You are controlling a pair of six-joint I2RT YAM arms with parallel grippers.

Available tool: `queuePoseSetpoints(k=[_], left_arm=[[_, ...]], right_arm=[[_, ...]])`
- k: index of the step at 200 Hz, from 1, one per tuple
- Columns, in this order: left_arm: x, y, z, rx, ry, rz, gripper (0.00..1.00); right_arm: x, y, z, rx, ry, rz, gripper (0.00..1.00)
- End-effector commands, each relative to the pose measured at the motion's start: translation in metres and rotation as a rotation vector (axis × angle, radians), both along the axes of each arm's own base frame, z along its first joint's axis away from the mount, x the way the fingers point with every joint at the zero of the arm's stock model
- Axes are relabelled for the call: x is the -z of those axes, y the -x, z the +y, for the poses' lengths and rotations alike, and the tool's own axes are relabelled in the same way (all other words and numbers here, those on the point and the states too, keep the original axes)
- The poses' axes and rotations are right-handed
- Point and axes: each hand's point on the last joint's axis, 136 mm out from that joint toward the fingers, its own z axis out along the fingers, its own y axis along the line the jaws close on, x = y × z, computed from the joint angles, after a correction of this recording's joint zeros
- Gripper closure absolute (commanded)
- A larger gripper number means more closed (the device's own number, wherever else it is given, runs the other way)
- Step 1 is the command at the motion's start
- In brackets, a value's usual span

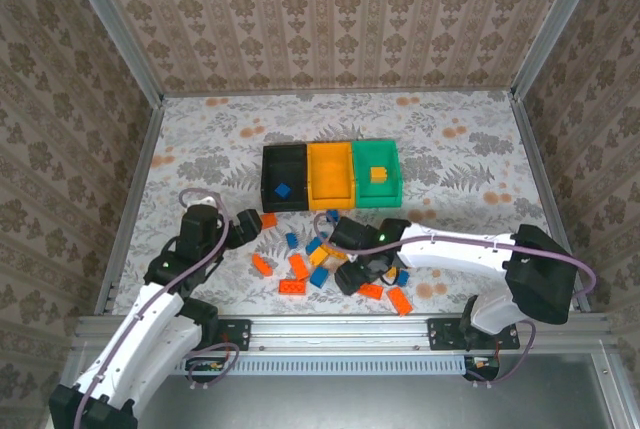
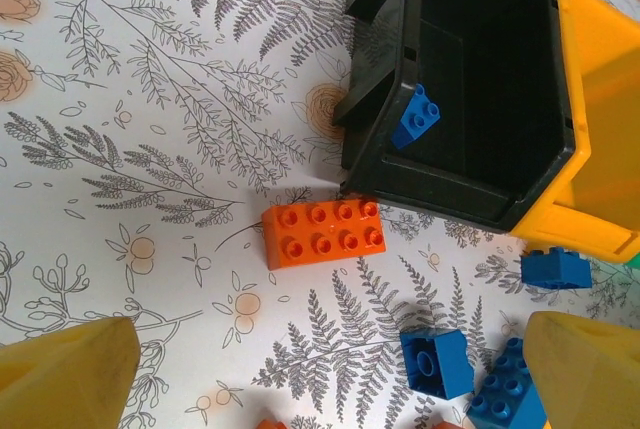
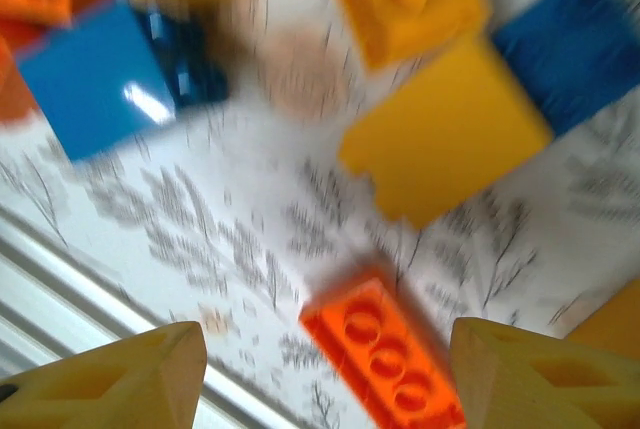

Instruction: Sort the legos into containers by color

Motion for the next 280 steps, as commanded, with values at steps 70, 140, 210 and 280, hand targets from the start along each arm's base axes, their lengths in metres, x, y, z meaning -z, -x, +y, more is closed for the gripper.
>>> queuePoseSetpoints(k=[70,140,210,280], left_arm=[[0.004,-0.004,-0.003,-0.002,0.037,-0.001,0.00],[0.004,-0.003,-0.002,-0.003,0.039,0.003,0.00],[-0.001,-0.005,-0.003,-0.004,0.052,-0.007,0.00],[0.001,-0.003,-0.001,0.001,0.033,0.007,0.00]], right_arm=[[0.026,0.006,-0.028,-0.090,0.268,-0.046,0.30],[0.048,0.008,-0.032,-0.104,0.320,-0.014,0.38],[0.051,0.004,-0.024,-0.054,0.210,-0.009,0.69],[-0.029,-0.043,0.004,0.051,-0.061,-0.184,0.77]])
